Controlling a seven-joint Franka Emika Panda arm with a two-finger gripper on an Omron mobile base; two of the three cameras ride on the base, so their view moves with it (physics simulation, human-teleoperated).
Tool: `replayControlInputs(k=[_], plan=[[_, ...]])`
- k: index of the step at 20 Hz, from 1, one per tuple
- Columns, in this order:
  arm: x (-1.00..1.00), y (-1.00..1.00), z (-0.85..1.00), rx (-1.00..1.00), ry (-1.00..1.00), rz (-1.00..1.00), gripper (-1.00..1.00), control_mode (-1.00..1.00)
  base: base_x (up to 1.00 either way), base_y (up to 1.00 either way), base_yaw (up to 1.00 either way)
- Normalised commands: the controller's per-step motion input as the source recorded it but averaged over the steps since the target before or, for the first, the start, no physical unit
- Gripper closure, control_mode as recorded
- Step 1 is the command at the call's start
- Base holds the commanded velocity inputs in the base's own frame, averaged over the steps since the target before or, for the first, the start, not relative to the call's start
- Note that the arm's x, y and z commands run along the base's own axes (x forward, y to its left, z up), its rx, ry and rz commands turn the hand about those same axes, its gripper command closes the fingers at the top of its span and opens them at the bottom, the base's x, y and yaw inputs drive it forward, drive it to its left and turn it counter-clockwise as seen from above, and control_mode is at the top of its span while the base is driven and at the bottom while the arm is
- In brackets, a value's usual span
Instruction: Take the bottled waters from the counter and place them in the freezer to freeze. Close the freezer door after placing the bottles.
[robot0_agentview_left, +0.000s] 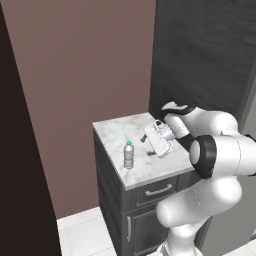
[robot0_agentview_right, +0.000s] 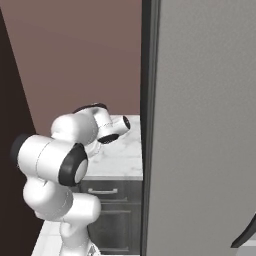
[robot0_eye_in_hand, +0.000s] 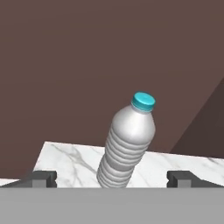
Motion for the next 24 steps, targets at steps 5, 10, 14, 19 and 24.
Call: replayControlInputs(k=[5,10,14,19,24], plan=[[0.26,0.00,-0.01,0.01,0.00,0.00,-1.00,-1.00,0.00,0.00,0.00],[0.05,0.08,-0.04,0.00,0.03,0.01,-1.00,-1.00,0.00,0.00,0.00],[0.00,0.27,-0.10,0.00,0.05,0.03,-1.00,-1.00,0.00,0.00,0.00],[0.00,0.21,-0.05,0.00,0.04,0.03,-1.00,-1.00,0.00,0.00,0.00],[0.00,0.00,-0.04,0.00,0.01,0.01,-1.00,-1.00,0.00,0.00,0.00]])
